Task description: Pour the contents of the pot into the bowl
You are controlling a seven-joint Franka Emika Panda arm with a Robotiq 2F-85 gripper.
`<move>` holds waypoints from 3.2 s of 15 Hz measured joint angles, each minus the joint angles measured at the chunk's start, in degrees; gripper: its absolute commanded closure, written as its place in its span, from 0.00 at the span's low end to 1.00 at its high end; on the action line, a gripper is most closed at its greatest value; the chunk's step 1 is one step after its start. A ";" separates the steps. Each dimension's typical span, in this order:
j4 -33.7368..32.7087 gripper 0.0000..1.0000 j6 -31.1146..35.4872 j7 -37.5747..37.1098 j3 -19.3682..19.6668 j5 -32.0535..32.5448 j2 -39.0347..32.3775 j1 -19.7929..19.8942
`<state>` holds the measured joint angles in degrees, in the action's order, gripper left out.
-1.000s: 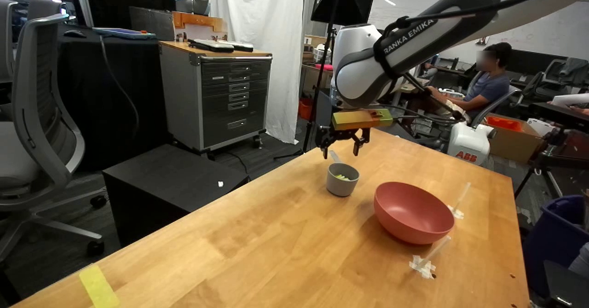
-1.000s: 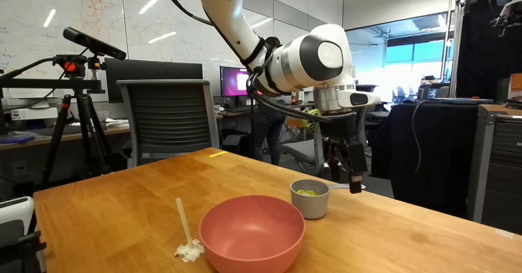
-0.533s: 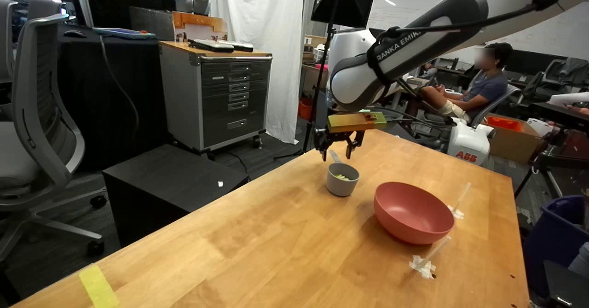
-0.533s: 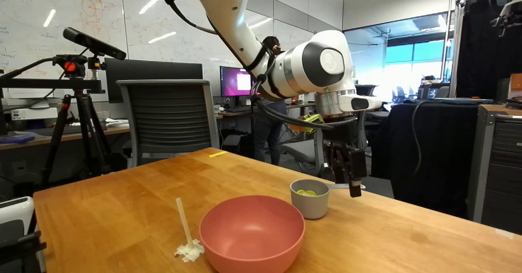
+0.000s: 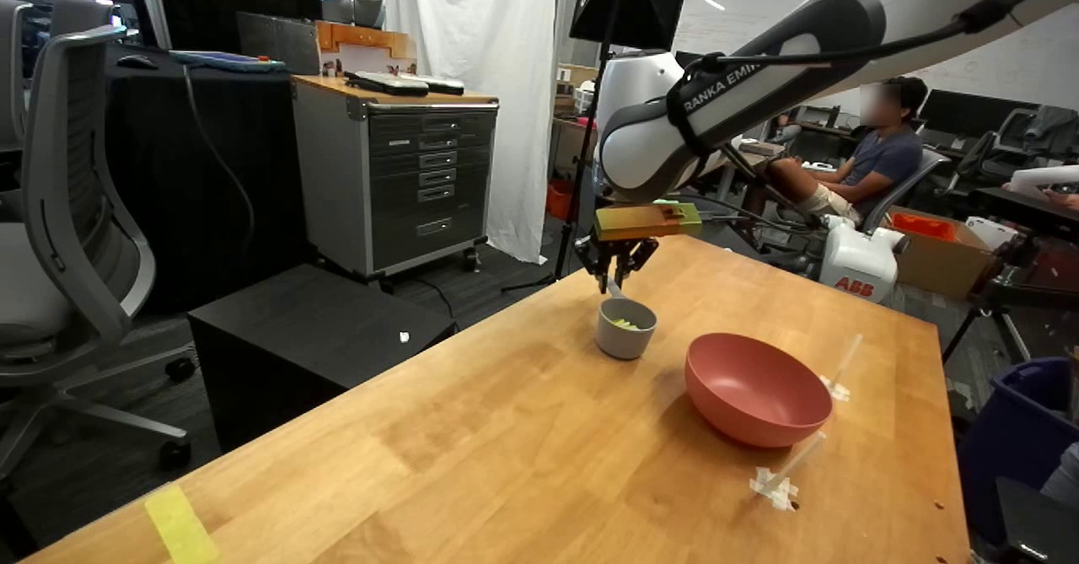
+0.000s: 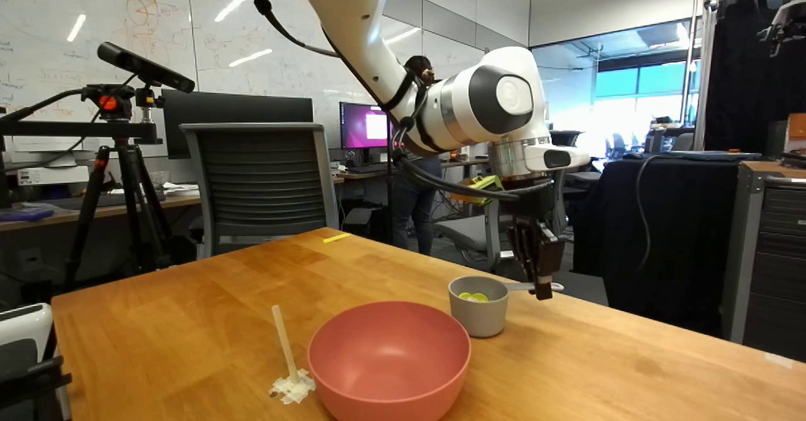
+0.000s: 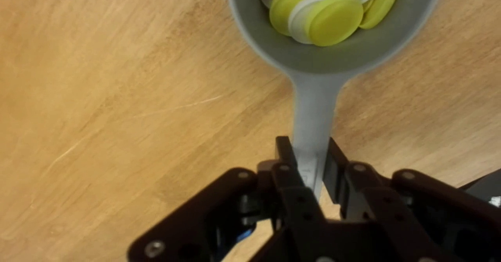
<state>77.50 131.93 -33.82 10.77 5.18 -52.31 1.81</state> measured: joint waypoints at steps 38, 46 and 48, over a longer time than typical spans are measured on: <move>19.56 0.92 3.49 3.38 7.01 15.90 16.95 -5.27; 30.29 0.92 3.65 2.24 9.06 30.44 22.92 -6.90; 33.17 0.92 3.07 1.66 8.99 34.71 23.42 -7.43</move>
<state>110.67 135.00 -32.16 19.75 39.89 -28.89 -5.62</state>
